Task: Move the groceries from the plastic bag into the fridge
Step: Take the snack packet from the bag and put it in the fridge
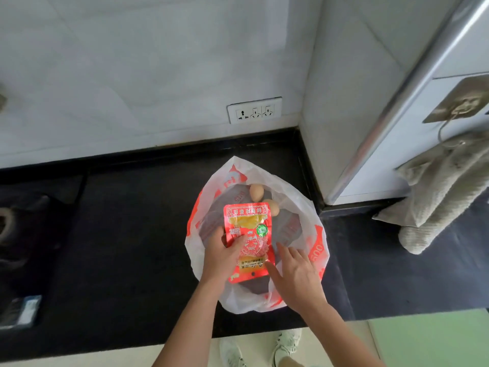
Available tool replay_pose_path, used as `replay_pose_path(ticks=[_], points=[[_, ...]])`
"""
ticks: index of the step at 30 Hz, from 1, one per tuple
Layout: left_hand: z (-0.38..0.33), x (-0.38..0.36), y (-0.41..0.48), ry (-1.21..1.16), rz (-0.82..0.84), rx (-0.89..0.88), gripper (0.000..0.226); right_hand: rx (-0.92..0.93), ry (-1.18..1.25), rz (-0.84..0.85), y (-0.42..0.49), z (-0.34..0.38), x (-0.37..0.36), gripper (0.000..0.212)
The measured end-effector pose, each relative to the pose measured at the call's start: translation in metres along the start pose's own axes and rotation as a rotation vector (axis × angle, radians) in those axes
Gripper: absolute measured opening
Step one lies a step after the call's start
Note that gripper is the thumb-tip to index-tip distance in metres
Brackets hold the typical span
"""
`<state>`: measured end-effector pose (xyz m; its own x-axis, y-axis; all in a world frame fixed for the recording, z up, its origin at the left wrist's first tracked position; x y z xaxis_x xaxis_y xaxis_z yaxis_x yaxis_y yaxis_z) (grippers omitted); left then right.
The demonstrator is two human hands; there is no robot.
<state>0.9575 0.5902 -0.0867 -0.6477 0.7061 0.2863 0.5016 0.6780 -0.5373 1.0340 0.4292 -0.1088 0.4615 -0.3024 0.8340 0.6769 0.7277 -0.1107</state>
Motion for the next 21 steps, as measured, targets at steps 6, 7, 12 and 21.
replay_pose_path(ticks=[6, 7, 12, 21], points=[[-0.035, 0.038, -0.027, -0.212, 0.031, 0.013, 0.035, 0.014, 0.334, -0.01, 0.003, 0.043, 0.035, 0.038], [-0.037, 0.043, -0.032, -0.236, 0.04, 0.009, 0.035, 0.02, 0.376, -0.017, 0.001, 0.05, 0.04, 0.036], [-0.038, 0.065, -0.054, -0.308, 0.05, 0.008, 0.033, 0.036, 0.548, -0.093, -0.015, 0.079, 0.051, 0.028], [-0.011, 0.124, -0.085, -0.391, -0.045, -0.003, 0.031, 0.035, 0.692, -0.054, -0.034, 0.141, 0.028, 0.013]])
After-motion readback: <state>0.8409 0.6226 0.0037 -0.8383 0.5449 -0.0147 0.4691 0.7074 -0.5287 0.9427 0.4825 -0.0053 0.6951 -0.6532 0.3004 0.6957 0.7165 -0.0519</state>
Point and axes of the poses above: each hand's wrist, its own y-axis towards the middle knuckle, its own x-axis out of the back of the hand, z = x × y, the point moved 5 cm from there along y, towards the middle knuckle, and after that the axes turned 7 degrees about x, right-handed, at the moved point
